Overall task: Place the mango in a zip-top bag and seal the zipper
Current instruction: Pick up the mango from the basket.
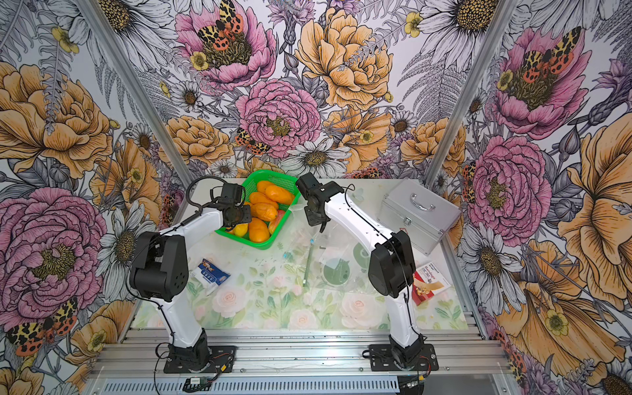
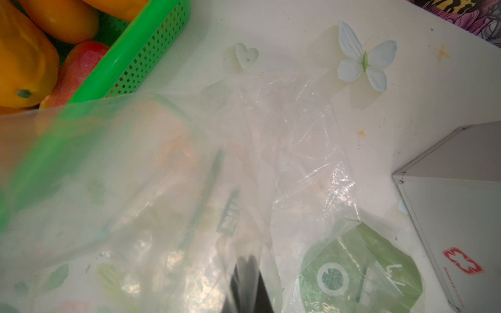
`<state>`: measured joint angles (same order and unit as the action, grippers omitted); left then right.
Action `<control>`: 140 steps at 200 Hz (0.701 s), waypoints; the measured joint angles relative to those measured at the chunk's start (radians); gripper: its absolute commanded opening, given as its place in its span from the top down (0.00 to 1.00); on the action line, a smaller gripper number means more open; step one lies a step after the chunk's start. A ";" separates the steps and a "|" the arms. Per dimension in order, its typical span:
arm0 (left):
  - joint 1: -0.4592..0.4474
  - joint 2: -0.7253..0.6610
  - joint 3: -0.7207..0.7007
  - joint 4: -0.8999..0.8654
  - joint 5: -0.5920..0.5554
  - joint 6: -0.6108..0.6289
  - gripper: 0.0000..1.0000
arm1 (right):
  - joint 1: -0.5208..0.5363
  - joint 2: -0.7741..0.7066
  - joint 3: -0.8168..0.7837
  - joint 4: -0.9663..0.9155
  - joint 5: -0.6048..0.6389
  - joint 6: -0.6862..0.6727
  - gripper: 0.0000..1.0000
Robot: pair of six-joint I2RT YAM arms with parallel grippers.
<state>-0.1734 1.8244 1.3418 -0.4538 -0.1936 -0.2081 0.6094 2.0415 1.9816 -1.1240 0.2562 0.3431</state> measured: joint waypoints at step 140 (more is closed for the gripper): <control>-0.210 -0.547 -0.463 0.649 0.348 -0.237 0.78 | -0.055 0.000 0.000 0.026 -0.181 0.000 1.00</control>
<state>-0.3836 1.2774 0.8783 0.1951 0.1547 -0.4446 0.5549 2.0415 1.9816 -1.0981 0.0753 0.3431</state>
